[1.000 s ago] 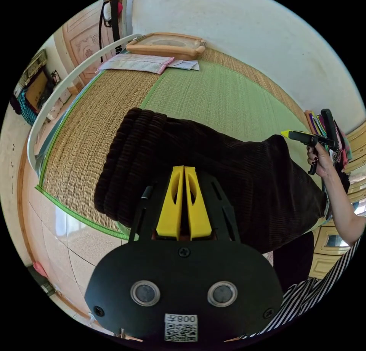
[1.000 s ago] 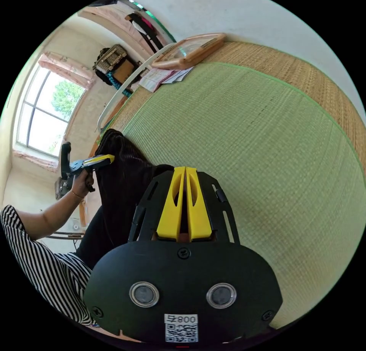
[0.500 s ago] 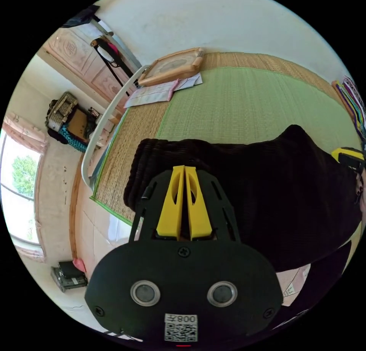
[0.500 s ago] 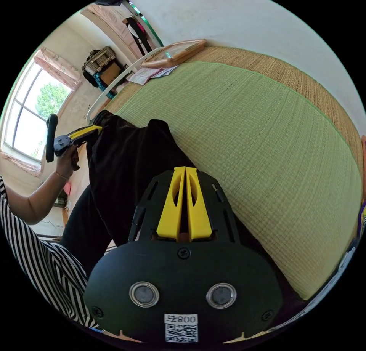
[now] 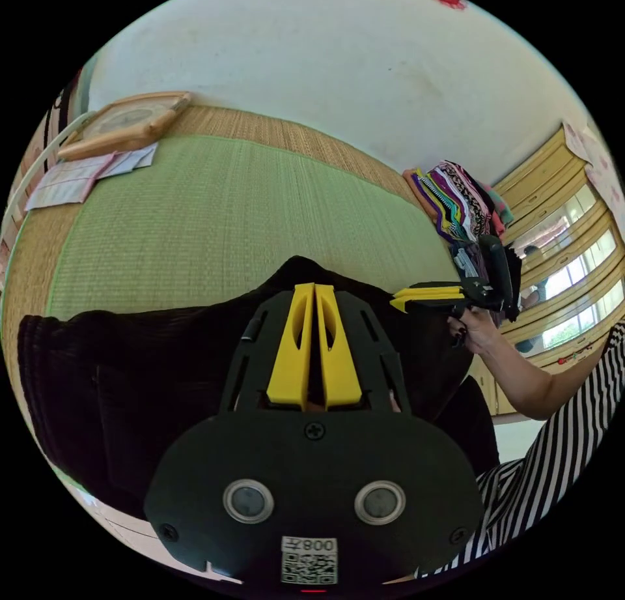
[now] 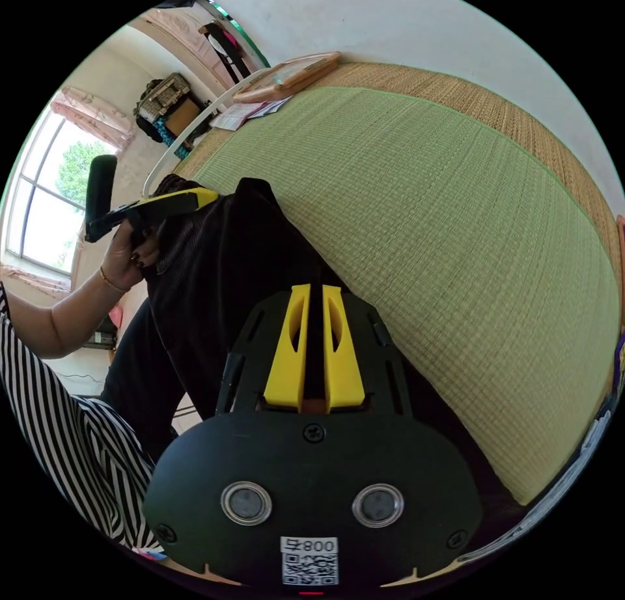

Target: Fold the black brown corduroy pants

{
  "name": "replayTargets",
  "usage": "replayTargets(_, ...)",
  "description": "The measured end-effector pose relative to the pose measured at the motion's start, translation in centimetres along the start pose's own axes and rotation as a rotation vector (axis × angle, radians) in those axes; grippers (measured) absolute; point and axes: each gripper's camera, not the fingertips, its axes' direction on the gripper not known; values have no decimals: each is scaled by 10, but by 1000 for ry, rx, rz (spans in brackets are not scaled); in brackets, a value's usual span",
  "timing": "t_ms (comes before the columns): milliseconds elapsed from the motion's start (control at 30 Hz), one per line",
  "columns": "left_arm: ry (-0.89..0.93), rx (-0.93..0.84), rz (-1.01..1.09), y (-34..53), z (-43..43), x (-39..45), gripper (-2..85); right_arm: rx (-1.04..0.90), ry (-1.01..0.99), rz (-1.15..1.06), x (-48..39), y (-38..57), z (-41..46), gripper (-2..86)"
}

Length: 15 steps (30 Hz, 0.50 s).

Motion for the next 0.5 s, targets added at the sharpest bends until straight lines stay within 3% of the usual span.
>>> replayTargets(200, 29, -22, 16, -13, 17, 0, 1, 34, -20, 4, -6, 31, -13, 18)
replayTargets(500, -98, -112, 28, -50, 61, -1, 1, 71, -82, 116, 29, 38, -33, 16)
